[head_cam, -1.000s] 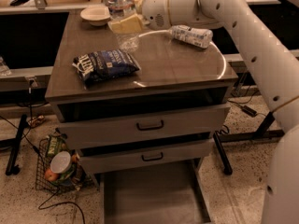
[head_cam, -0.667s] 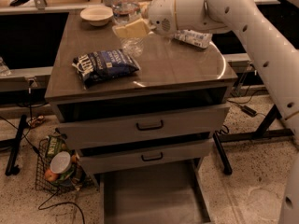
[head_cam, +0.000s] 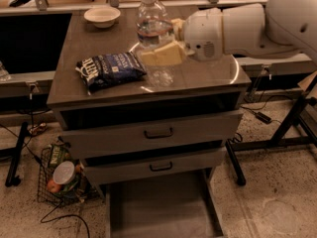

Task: Place water bottle into bottom drawer

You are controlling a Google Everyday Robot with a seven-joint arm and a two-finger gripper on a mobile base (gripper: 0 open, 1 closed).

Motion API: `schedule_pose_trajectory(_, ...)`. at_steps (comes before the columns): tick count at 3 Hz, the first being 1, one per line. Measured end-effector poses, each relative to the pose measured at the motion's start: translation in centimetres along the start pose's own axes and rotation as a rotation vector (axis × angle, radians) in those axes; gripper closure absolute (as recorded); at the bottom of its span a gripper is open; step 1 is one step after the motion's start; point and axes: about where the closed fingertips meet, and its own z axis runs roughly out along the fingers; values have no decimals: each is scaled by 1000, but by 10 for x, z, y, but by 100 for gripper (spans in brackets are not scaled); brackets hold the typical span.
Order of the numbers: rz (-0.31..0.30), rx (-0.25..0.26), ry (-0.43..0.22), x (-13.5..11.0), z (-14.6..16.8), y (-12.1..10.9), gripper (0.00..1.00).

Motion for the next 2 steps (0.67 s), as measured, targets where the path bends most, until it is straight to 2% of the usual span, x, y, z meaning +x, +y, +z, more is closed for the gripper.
schedule_pose_trajectory(1, 24, 13, 61, 12, -31, 32, 100)
schedule_pose_trajectory(2, 24, 13, 61, 12, -31, 32, 100)
